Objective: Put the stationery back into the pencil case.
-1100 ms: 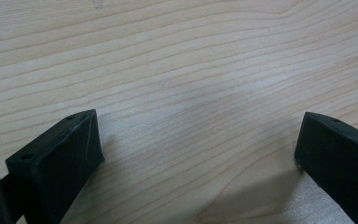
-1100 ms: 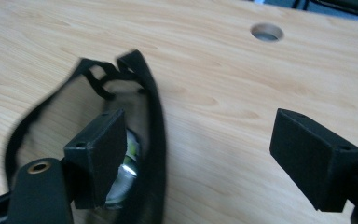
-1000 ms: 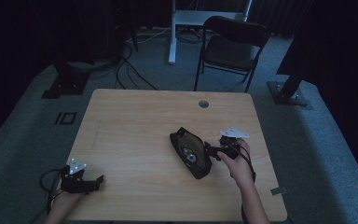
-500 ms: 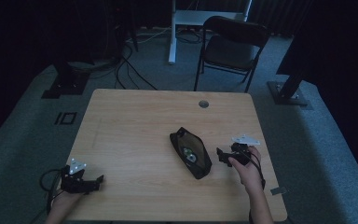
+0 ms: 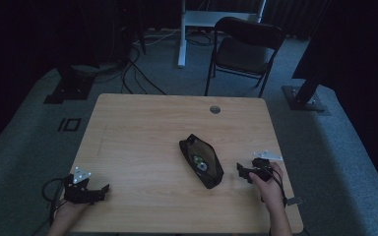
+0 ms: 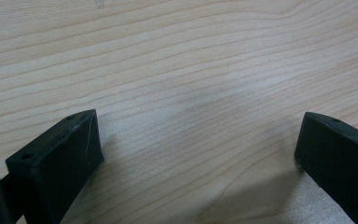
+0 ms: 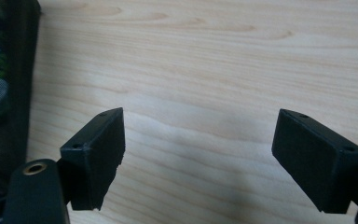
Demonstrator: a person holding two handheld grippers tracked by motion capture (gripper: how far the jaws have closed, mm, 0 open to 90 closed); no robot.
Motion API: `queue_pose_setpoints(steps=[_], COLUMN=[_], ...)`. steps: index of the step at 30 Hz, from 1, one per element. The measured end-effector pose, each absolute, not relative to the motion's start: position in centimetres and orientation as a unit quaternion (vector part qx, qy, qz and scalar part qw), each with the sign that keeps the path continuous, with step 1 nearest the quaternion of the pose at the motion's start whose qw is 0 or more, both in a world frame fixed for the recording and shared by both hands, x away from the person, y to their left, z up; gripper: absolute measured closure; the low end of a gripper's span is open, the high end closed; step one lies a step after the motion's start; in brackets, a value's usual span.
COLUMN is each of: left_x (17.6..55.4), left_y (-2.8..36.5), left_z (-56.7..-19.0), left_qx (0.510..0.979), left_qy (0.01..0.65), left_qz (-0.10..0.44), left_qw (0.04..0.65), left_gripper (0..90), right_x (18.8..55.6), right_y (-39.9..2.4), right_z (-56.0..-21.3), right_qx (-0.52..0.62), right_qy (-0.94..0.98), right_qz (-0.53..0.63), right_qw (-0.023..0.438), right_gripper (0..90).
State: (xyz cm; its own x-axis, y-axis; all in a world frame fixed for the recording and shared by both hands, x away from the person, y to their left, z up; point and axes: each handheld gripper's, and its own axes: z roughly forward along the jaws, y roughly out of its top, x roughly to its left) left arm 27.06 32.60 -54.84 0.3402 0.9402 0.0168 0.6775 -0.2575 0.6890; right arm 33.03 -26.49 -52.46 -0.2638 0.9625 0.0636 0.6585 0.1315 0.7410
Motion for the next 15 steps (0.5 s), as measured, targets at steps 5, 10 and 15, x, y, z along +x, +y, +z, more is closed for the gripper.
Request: queue_pose_setpoints(steps=[5,10,15], left_x=[27.1,27.1,27.1], left_y=[32.6,32.6,32.6], left_z=[-54.8,-54.8,-54.8], left_qx=[0.762,0.762,0.762], left_qy=[0.531,0.531,0.531], left_qz=[0.220,0.220,0.220], left_qw=[0.300,0.300,0.300], left_gripper=[0.8,0.8,0.8], right_x=[32.6,32.2,31.6], right_y=[-27.0,-27.4,-27.8], right_z=[-53.0,-53.7,-54.2], right_qx=[0.570,0.574,0.577], right_qy=[0.717,0.717,0.716], right_qz=[0.336,0.331,0.328], right_qw=[0.219,0.219,0.216], right_gripper=[17.0,17.0,17.0])
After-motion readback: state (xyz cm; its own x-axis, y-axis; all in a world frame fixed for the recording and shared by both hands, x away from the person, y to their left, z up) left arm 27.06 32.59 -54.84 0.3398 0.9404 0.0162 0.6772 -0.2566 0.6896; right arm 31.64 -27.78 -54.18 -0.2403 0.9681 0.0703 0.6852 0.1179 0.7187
